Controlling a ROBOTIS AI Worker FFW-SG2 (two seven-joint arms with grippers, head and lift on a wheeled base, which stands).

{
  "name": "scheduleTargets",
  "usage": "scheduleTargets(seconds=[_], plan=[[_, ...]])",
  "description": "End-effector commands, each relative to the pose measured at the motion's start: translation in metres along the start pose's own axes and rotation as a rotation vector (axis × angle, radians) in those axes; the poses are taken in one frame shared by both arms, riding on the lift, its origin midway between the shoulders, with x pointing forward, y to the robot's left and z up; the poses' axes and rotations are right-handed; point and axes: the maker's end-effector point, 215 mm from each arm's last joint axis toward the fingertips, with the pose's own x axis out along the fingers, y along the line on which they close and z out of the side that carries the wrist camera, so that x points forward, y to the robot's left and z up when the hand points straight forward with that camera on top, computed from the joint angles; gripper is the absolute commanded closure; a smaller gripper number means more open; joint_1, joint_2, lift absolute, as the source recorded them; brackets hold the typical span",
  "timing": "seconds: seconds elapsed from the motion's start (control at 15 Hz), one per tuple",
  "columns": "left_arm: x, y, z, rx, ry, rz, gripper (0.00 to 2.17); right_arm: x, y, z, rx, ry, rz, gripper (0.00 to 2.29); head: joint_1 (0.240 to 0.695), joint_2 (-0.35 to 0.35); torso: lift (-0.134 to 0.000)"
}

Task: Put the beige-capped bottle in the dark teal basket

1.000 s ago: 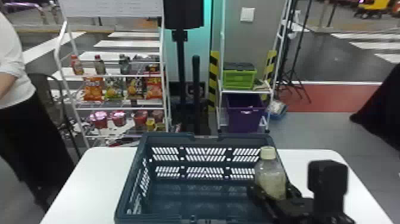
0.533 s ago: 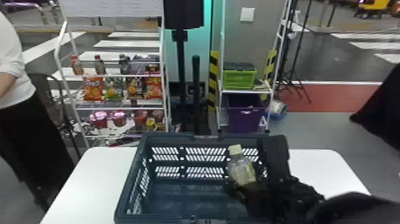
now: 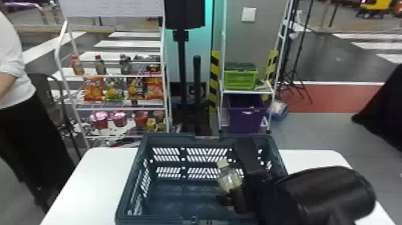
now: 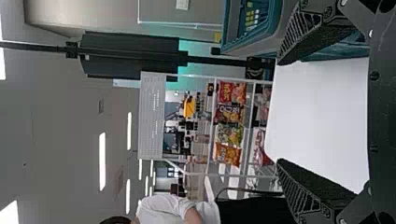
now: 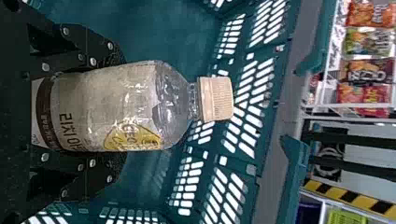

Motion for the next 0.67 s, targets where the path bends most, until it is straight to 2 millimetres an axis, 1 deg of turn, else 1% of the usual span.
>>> scheduleTargets(seconds=[0.0,0.13,0.2,0.27,0.33,0.4,0.47,0.6], plan=[[-0.0004,0.0059,0.0035,0.011,-0.004,0.006,0.14,0.0146,0.0057,0.0042,0.0,-0.009,0.017,2.28,0.499,0.0,0.0],[-0.0004,0.0095,0.0039,0.015,-0.004,0.011,0.14,0.0193,0.0052,0.0078,0.0,-0.019,0.016,2.26,0.499,0.0,0.0],[-0.0001,0.0103,0.004,0.015,-0.005,0.012,0.14,0.0199,0.0062,0.0083,-0.003,-0.02,0.017,2.06,0.499,0.0,0.0],[-0.0001,0.0099,0.0039,0.014,-0.004,0.01,0.14,0.0195,0.0089,0.0097,-0.004,-0.025,0.023,1.77,0.499,0.0,0.0],[0.0008,0.0109,0.0048,0.015,-0.007,0.011,0.14,0.019,0.011,0.0103,-0.001,-0.026,0.031,1.08,0.499,0.0,0.0],[0.0015,0.0127,0.0055,0.017,-0.008,0.012,0.14,0.0187,0.011,0.0072,-0.002,-0.015,0.031,0.23,0.499,0.0,0.0],[0.0022,0.0132,0.0053,0.019,-0.007,0.013,0.14,0.0179,0.0106,0.0066,-0.001,-0.012,0.031,0.0,0.499,0.0,0.0],[0.0032,0.0135,0.0054,0.017,-0.008,0.013,0.14,0.0167,0.0118,0.0094,0.001,-0.02,0.036,0.02,0.499,0.0,0.0]])
